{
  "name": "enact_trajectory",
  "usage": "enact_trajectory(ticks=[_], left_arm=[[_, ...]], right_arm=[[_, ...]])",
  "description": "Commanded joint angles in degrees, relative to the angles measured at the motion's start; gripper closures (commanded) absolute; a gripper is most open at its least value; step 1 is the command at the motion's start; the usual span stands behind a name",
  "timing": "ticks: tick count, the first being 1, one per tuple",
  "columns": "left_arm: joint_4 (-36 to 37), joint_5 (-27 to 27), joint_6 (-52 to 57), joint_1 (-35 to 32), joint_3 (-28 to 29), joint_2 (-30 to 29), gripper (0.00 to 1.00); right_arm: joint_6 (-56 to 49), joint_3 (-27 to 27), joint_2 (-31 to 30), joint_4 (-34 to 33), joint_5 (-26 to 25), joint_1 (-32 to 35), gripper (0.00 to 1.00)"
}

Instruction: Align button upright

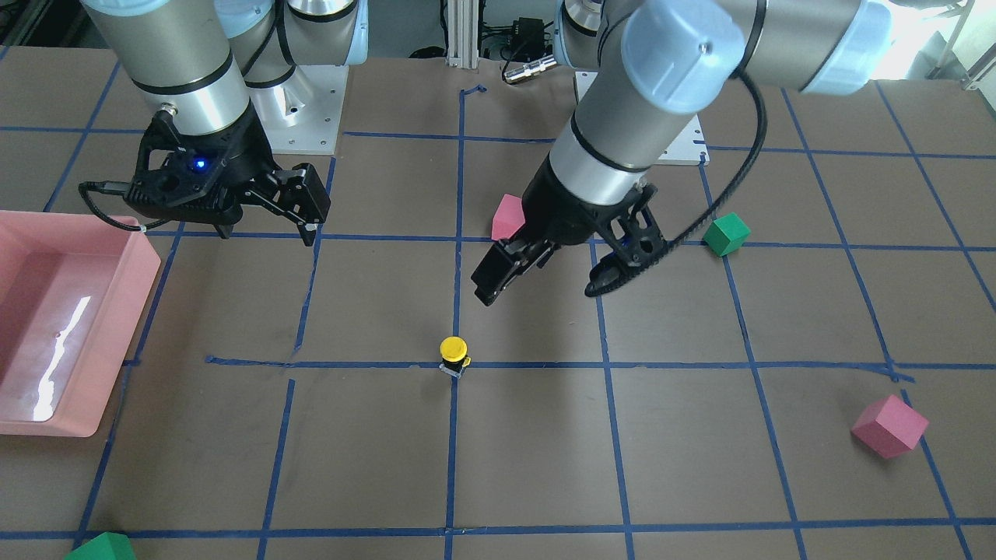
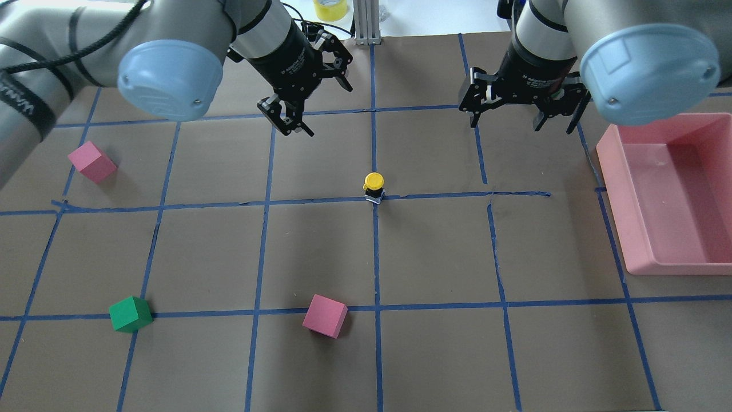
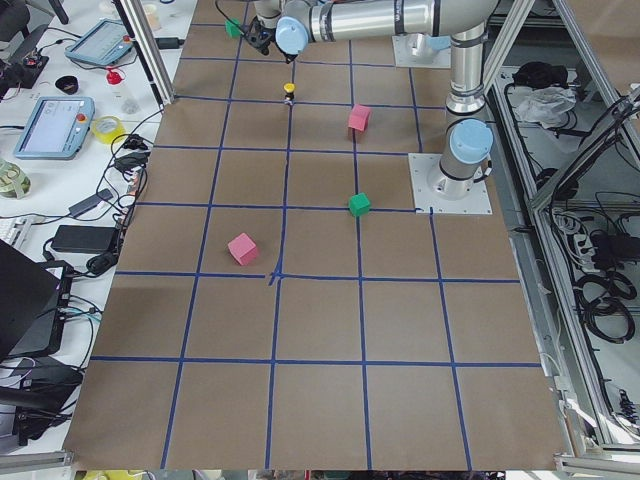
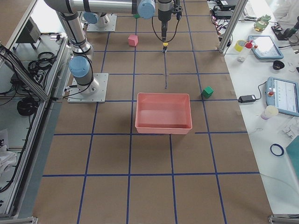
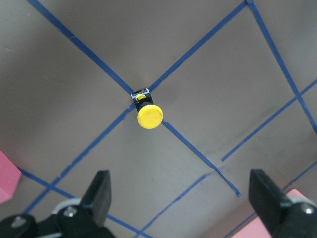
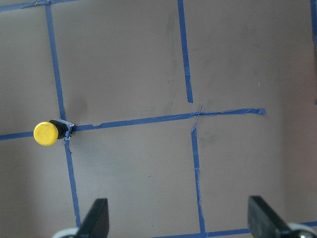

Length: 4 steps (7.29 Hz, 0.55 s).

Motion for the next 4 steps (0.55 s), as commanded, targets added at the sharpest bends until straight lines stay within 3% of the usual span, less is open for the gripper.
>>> enact_trajectory(ticks=[1,4], left_arm=[[-0.67,3.77,10.60,-0.23,-4.16,8.78,0.00],[-0.40,17.28,41.65,0.12,-9.11,12.50,0.00]], right_arm=[[0.02,0.18,0.01,-0.01,0.07,-0.03,0.00],[0.02,0.18,0.09,-0.01,-0.02,0.06,0.00]])
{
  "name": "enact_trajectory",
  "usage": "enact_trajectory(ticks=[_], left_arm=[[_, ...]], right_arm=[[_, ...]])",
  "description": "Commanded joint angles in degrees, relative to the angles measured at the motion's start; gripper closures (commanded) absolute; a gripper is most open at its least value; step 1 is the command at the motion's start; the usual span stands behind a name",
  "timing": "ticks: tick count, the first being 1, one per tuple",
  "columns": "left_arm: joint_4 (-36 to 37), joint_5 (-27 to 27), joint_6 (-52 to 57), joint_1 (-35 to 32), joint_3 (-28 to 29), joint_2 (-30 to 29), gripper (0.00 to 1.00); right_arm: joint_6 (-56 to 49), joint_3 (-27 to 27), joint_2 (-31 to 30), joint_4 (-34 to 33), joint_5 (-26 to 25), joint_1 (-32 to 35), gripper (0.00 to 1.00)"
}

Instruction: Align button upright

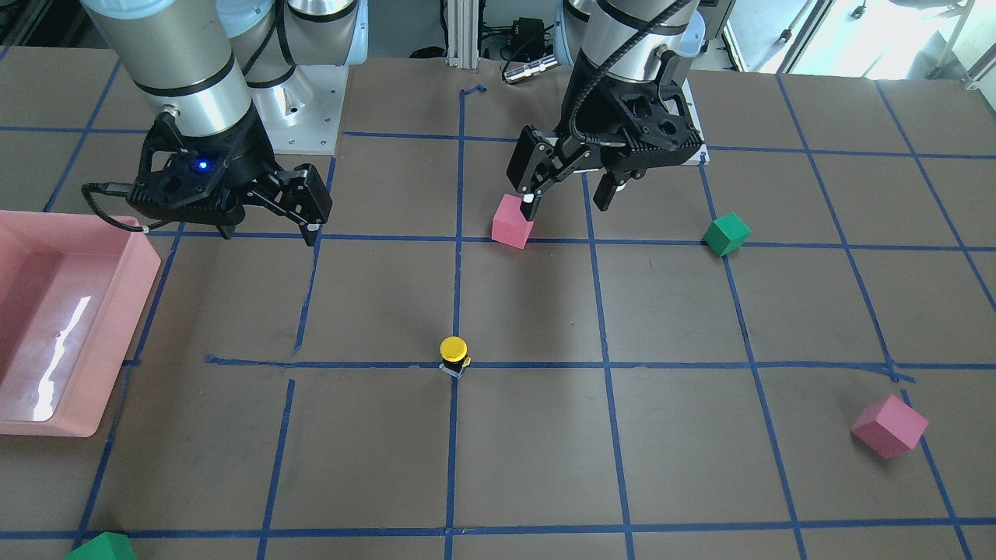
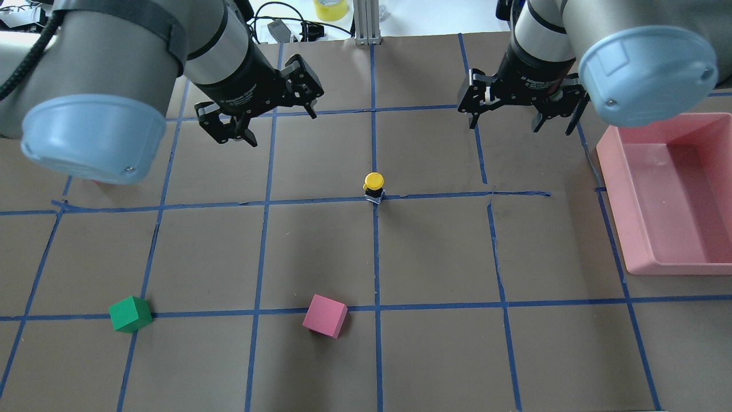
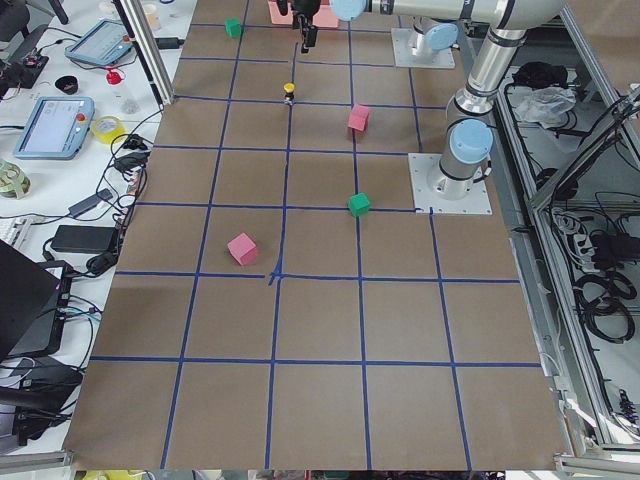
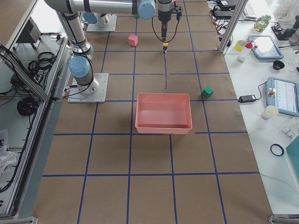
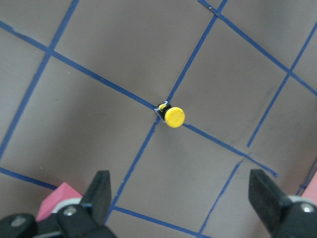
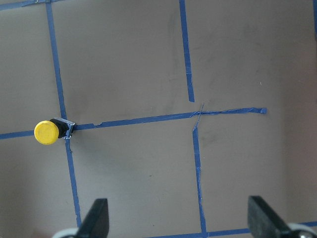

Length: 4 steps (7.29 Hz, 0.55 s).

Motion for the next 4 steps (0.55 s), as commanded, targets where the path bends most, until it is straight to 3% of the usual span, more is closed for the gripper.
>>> enact_trajectory(ticks=[1,2,4], left_arm=[[-1.10,8.89,21.22,0.54,-0.81,2.54,0.00],[-2.85,9.79,22.69,2.37,1.02,2.81,0.00],[-13.96,4.38,25.78,9.91,9.42,0.89,0.00]], right_arm=[[0.00,-0.05,0.02,0.08,-0.11,0.01,0.00],[-0.08,-0.05,-0.07,0.08,-0.63,-0.16,0.00],[0.00,-0.05,-0.07,0.08,0.15,-0.16,0.00]])
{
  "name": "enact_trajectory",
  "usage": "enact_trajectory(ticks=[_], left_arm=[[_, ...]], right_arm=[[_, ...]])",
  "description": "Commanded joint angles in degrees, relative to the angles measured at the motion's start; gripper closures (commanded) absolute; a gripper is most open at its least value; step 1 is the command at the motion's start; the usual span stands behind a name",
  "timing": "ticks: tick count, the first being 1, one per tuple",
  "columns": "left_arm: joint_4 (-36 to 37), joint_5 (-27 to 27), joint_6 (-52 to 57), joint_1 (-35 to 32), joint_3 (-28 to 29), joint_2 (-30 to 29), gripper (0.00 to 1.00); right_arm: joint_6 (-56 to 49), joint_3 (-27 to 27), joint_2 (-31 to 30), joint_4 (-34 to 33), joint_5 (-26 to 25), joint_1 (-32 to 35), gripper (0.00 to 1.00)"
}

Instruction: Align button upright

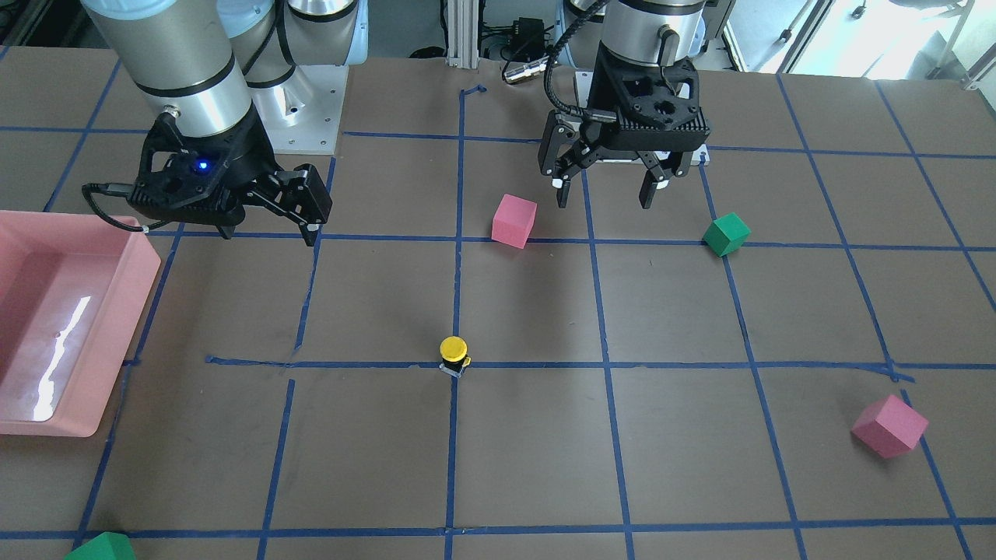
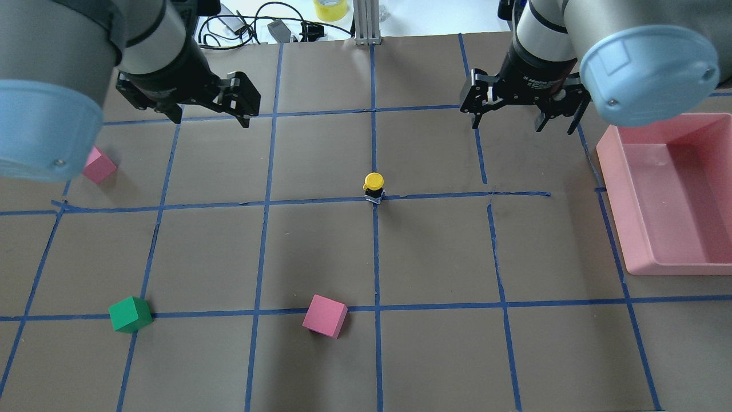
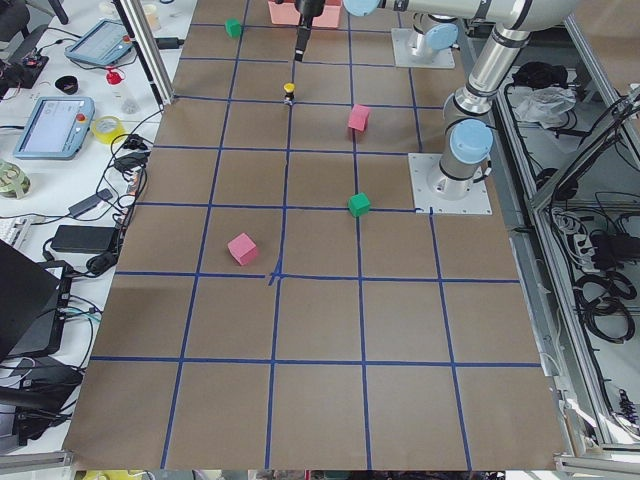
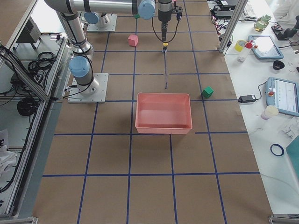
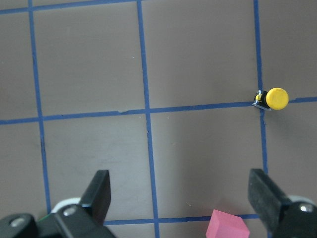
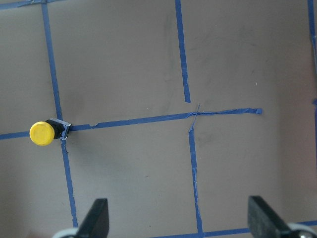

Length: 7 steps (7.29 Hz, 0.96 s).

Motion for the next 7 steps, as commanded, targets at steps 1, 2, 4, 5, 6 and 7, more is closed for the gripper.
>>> enact_trajectory(ticks=[1,2,4,5,6,7], left_arm=[[-9.89,-2.47,1.75,4.11,8.10,-2.72,0.00],[-9.75,-3.07,2.01,3.59,7.09,-2.83,0.00],[-9.22,-3.34,2.63,3.59,5.06,-1.78,0.00],[-9.13,-3.26,2.63,3.59,5.06,-1.69,0.00],[-9.13,-3.17,2.71,3.59,4.97,-1.68,0.00],[-9.13,-3.25,2.63,3.59,4.88,-1.60,0.00]], right_arm=[[0.09,-0.01,-0.01,-0.09,0.67,0.06,0.00],[-0.08,-0.01,0.16,-0.17,0.58,0.06,0.00],[0.18,-0.01,0.51,-0.35,0.67,0.06,0.00],[0.10,0.08,0.52,-0.18,0.49,0.06,0.00],[0.01,0.08,0.52,-0.09,0.14,-0.02,0.00],[-0.08,0.08,0.52,-0.09,-0.03,-0.02,0.00]])
